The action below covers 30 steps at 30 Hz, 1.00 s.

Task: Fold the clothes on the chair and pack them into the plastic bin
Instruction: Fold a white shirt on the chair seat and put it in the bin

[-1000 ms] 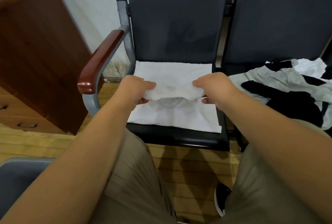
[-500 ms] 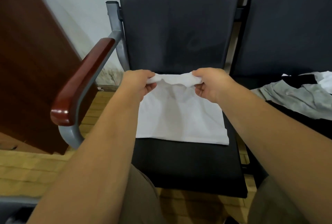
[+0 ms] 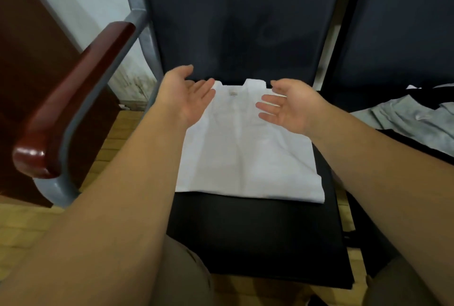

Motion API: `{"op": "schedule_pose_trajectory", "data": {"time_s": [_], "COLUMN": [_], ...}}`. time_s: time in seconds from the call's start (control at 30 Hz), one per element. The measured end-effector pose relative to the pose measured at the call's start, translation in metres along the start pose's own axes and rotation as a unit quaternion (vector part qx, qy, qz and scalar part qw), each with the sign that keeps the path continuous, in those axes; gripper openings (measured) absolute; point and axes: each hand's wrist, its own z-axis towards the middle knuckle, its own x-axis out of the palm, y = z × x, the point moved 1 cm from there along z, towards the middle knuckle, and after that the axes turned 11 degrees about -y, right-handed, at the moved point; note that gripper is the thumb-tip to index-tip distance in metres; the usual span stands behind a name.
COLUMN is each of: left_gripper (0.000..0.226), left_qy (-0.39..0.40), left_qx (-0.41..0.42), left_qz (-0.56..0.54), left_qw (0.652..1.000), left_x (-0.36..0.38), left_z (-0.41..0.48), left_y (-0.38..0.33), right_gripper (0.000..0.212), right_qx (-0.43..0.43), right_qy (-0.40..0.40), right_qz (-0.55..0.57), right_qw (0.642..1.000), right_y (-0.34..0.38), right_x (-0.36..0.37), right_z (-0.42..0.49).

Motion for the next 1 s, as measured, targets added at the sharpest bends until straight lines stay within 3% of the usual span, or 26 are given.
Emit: {"op": "schedule_pose_trajectory", "data": {"time_s": [0.13,0.2,0.3,0.37,0.43,0.57,0.67,0.73,0.87,1.0], "left_gripper": [0.046,0.031,0.021,0.02,0.019,0.018,0.018,0.018,0.017,0.017], "left_qy": [-0.048,-0.065,-0.049,0.003,0.071,0.141,0.139,0.133,0.12,0.066], "left_qx": [0.022,0.057,0.114,0.144,0.142,0.11,0.125,0.135,0.137,0.135], "left_qz": [0.223,0.366,0.584,0.695,0.744,0.763,0.753,0.745,0.741,0.742], "left_qw": [0.973,0.926,0.802,0.705,0.649,0.621,0.63,0.64,0.646,0.654], "left_x": [-0.003,-0.007,-0.01,-0.012,-0.016,-0.021,-0.02,-0.023,-0.034,-0.056], "left_z": [-0.008,-0.012,-0.027,-0.038,-0.048,-0.064,-0.071,-0.076,-0.079,-0.072], "left_y": [0.008,0.014,0.022,0.027,0.033,0.04,0.038,0.036,0.027,0.007], "right_gripper": [0.025,0.021,0.014,0.015,0.023,0.035,0.035,0.034,0.018,0.009], "right_qx": [-0.048,-0.09,-0.091,-0.054,-0.034,-0.072,-0.111,-0.109,-0.112,-0.127], "right_qy": [-0.083,-0.113,-0.102,-0.076,-0.05,-0.029,-0.035,-0.036,-0.041,-0.076], "right_qz": [-0.184,-0.356,-0.565,-0.632,-0.692,-0.763,-0.791,-0.801,-0.792,-0.813], "right_qw": [0.978,0.923,0.814,0.769,0.72,0.642,0.601,0.588,0.599,0.563], "right_y": [-0.003,-0.001,-0.001,-0.004,-0.007,-0.02,-0.033,-0.039,-0.04,-0.039], "right_x": [-0.004,-0.009,-0.024,-0.039,-0.05,-0.053,-0.043,-0.037,-0.031,-0.026], "right_z": [-0.009,-0.015,-0.027,-0.034,-0.042,-0.052,-0.058,-0.064,-0.071,-0.068]}}
